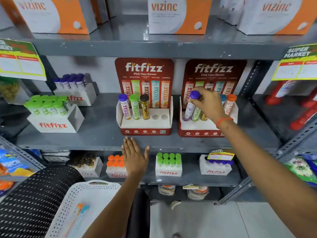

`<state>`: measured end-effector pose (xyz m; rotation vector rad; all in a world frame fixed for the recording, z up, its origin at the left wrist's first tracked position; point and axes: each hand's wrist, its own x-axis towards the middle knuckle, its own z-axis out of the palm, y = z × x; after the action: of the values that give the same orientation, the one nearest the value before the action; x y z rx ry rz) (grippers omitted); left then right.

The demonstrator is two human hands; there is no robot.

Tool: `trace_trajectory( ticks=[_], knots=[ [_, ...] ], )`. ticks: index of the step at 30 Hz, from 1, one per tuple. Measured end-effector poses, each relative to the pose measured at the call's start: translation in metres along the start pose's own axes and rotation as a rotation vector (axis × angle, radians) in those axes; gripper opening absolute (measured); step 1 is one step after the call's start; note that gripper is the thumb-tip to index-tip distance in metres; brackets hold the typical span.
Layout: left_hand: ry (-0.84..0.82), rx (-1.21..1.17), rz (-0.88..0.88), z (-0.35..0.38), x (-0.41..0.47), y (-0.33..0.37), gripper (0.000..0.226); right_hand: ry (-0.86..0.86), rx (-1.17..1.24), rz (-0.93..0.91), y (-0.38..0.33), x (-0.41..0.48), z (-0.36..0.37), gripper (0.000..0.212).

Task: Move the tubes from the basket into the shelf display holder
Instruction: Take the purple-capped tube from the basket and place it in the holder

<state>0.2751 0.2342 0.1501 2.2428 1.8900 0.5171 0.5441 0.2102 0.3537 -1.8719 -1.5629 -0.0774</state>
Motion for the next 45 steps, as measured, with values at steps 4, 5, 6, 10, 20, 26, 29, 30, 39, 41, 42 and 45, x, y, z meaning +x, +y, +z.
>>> trace_trajectory(
  ticks=[4, 5, 6, 10, 20, 26, 29, 30, 39, 41, 42, 45],
  knots=[
    [-0.013, 0.073, 0.05, -0.002, -0.001, -0.007, 0.096, -0.036, -0.227, -0.043, 0.0, 0.007, 0.015, 0.044],
    [-0.015, 0.088, 0.063, -0.002, -0.001, -0.01, 0.096, -0.04, -0.25, -0.033, 0.0, 0.008, 0.017, 0.045],
    [-0.019, 0.097, 0.072, -0.002, -0.001, -0.011, 0.097, -0.047, -0.265, -0.021, 0.001, 0.01, 0.017, 0.046],
    [-0.033, 0.108, 0.078, -0.005, -0.002, -0.013, 0.097, -0.134, -0.339, -0.011, 0.006, 0.013, 0.018, 0.048],
    [-0.057, 0.129, 0.066, -0.005, -0.002, -0.013, 0.094, -0.325, -0.229, 0.036, 0.004, 0.022, 0.005, 0.046],
    [-0.061, 0.123, 0.065, -0.006, -0.002, -0.014, 0.091, -0.249, -0.397, -0.026, 0.002, 0.027, 0.007, 0.04],
    [-0.056, 0.124, 0.068, -0.005, -0.001, -0.015, 0.09, -0.237, -0.288, -0.019, 0.006, 0.029, 0.007, 0.039],
    [-0.054, 0.12, 0.069, -0.005, -0.001, -0.015, 0.089, -0.257, -0.232, -0.003, 0.006, 0.03, 0.007, 0.045],
    [-0.057, 0.124, 0.07, -0.005, -0.001, -0.015, 0.088, -0.223, -0.322, 0.005, 0.007, 0.029, 0.004, 0.039],
    [-0.053, 0.126, 0.072, -0.004, -0.001, -0.015, 0.088, -0.252, -0.299, 0.018, 0.008, 0.028, 0.003, 0.039],
    [-0.053, 0.127, 0.074, -0.004, -0.002, -0.015, 0.088, -0.262, -0.282, 0.028, 0.009, 0.028, 0.003, 0.04],
    [-0.057, 0.128, 0.079, -0.004, -0.002, -0.015, 0.089, -0.303, -0.222, 0.076, 0.009, 0.023, 0.006, 0.051]
  ],
)
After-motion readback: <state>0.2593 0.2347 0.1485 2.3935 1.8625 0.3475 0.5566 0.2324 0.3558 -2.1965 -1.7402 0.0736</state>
